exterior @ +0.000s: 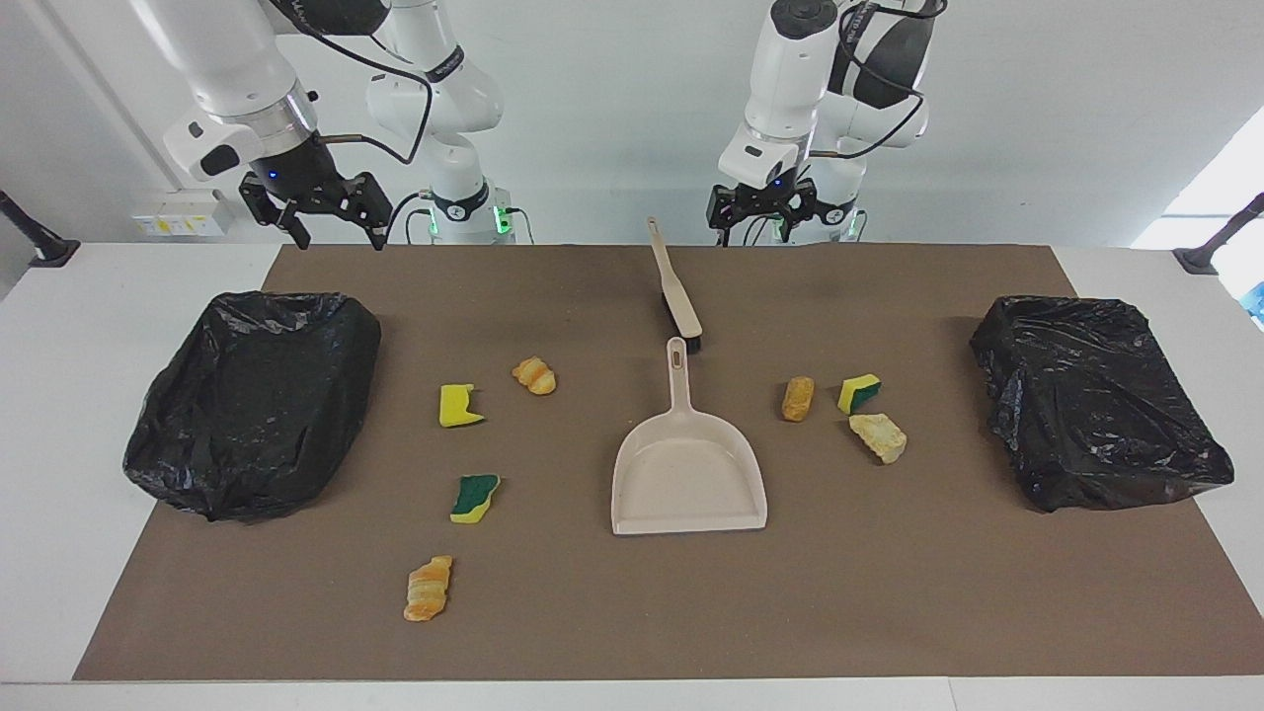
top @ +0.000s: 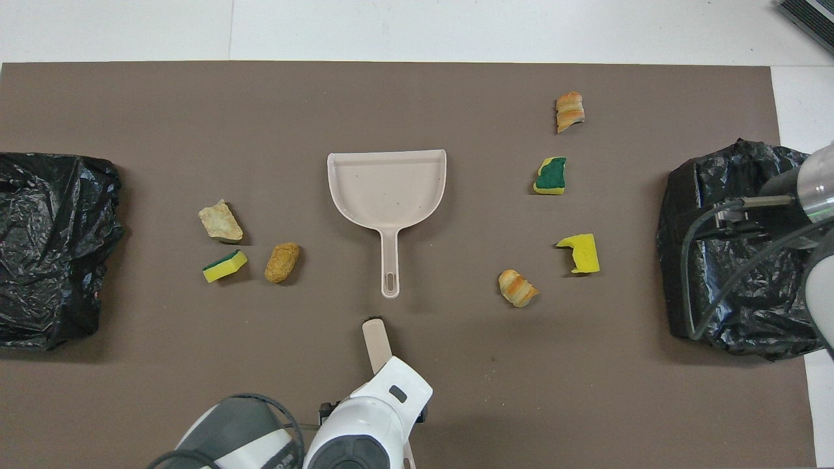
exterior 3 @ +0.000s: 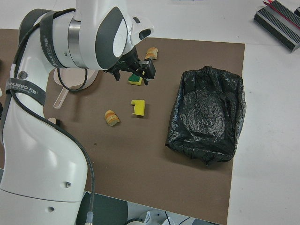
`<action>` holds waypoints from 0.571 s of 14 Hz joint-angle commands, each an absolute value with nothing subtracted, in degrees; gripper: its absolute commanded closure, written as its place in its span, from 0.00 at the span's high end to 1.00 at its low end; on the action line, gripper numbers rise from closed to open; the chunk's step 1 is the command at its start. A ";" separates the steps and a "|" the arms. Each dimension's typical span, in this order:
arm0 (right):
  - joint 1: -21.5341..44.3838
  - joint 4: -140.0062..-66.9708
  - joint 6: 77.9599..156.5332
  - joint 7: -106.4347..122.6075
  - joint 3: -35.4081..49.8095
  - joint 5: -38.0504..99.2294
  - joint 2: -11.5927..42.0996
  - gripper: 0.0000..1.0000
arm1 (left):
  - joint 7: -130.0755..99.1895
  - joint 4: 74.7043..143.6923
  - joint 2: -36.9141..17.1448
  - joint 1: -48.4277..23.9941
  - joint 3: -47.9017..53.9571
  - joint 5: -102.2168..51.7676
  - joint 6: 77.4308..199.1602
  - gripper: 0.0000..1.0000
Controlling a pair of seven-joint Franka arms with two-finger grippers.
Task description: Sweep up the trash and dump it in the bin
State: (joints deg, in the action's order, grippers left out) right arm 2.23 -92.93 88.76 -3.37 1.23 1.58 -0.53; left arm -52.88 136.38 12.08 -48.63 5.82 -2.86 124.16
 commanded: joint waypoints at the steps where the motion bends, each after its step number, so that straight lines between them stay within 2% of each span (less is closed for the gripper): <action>1: 3.51 -93.08 92.18 -5.10 1.32 1.76 1.66 1.00 | -56.06 139.39 10.20 -53.86 4.66 -3.43 129.88 1.00; 5: 7.37 -92.99 96.40 -9.47 1.32 3.60 5.18 1.00 | -56.95 142.99 9.67 -56.07 4.75 -3.52 133.50 1.00; 8: 11.24 -92.99 100.27 -14.49 1.32 3.87 7.20 1.00 | -57.13 143.00 9.67 -56.16 4.75 -3.52 133.68 1.00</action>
State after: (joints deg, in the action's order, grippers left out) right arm 9.39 -93.01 98.18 -11.33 1.40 2.87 6.28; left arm -56.53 141.41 8.41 -54.96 5.67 -2.87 132.29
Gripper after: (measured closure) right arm 0.000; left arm 0.000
